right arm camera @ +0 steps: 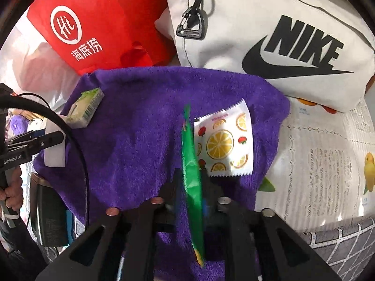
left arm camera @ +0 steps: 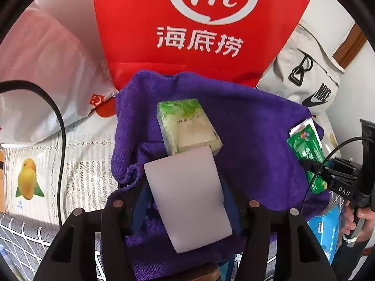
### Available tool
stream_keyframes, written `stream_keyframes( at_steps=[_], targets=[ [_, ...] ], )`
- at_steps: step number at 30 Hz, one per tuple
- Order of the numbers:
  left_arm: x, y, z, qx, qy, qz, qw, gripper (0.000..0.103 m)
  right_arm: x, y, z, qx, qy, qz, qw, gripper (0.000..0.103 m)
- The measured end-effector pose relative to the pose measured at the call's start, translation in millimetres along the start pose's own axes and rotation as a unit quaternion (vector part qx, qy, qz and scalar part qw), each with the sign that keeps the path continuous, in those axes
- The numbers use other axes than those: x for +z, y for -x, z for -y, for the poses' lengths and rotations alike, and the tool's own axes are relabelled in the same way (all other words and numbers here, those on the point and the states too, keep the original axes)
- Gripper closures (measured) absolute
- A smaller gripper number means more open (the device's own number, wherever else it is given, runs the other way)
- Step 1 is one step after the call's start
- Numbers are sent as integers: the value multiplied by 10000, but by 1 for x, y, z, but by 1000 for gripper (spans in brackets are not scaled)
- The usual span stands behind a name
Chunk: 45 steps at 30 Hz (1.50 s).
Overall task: Organize soft objects
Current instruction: 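Carry the packet and sponge block onto the purple towel and release both, then grasp the yellow adidas pouch with the right gripper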
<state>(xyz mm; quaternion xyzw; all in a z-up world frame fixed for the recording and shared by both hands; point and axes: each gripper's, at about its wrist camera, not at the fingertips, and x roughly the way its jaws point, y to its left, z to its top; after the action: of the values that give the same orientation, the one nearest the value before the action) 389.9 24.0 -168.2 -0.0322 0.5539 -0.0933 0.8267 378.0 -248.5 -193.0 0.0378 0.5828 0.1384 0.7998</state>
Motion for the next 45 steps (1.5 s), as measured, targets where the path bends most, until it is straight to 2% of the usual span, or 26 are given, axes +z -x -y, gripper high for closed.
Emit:
stream_keyframes(
  at_steps=[1, 3, 4, 6, 14, 20, 24, 26, 30, 37, 42, 45],
  targets=[
    [0, -1, 0, -8, 1, -45, 10000, 45, -2, 0, 1, -88, 44, 6, 10000, 67],
    [-1, 0, 0, -15, 13, -71, 10000, 41, -3, 5, -4, -201, 179, 88, 9996, 63],
    [-1, 1, 0, 14, 13, -109, 9999, 34, -4, 6, -4, -215, 197, 104, 9995, 58],
    [-2, 5, 0, 73, 1, -104, 9999, 31, -5, 14, -6, -340, 254, 184, 9989, 54],
    [-17, 50, 1, 142, -12, 167, 9998, 31, -26, 60, -13, -550, 340, 491, 9967, 53],
    [-46, 90, -1, 65, 46, 360, 9993, 31, -72, 104, -38, -401, 494, 842, 9944, 53],
    [-74, 111, 2, 22, 15, 490, 9988, 31, -105, 118, -61, -309, 666, 853, 9936, 53],
    [-88, 119, 3, -37, 35, 525, 9986, 31, -121, 121, -72, -162, 720, 852, 9936, 53],
    [-117, 129, 2, -101, 101, 539, 9984, 30, -157, 123, -93, 46, 839, 781, 9934, 43],
    [-161, 133, -2, -222, 245, 423, 9986, 28, -217, 110, -141, 448, 1369, 756, 9867, 33],
    [-182, 137, -7, -287, 345, 405, 9982, 28, -234, 100, -170, 279, 1732, 829, 9810, 33],
    [-194, 139, -12, -307, 420, 382, 9979, 28, -235, 87, -184, -83, 1977, 870, 9764, 33]
  ],
)
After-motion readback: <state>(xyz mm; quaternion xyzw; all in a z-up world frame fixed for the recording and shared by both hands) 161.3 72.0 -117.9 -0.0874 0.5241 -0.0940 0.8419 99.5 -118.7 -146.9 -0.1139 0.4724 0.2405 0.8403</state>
